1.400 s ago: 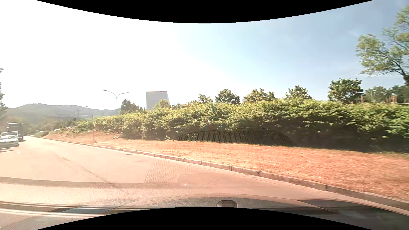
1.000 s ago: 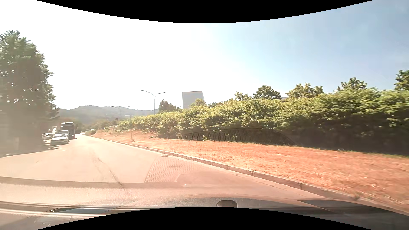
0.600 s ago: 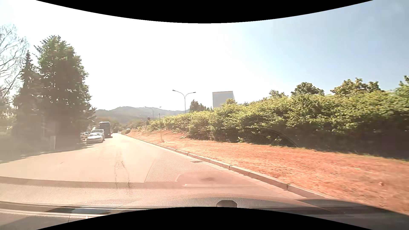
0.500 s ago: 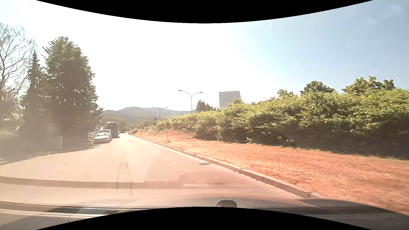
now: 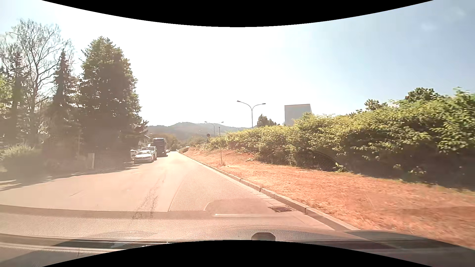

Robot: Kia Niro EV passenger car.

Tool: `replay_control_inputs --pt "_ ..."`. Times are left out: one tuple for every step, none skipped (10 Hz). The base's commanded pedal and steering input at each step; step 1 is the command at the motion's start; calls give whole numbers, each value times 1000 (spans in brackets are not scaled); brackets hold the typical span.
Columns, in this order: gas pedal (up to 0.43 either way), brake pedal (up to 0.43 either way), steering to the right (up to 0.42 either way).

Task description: Follow the waypoints while adhering to traffic rules and regulations

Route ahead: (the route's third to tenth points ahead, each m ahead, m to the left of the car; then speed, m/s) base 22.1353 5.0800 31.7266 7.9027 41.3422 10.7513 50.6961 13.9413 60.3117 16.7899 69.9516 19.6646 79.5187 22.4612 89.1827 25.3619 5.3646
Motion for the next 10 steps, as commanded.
replay_control_inputs --pt "197 0 -181" --pt "209 0 -183" --pt "209 0 -182" --pt "209 0 -181" --pt "209 0 -176" --pt "209 0 -170" --pt "209 0 -161" --pt "209 0 -150" --pt "228 0 -138" --pt "228 0 -115"
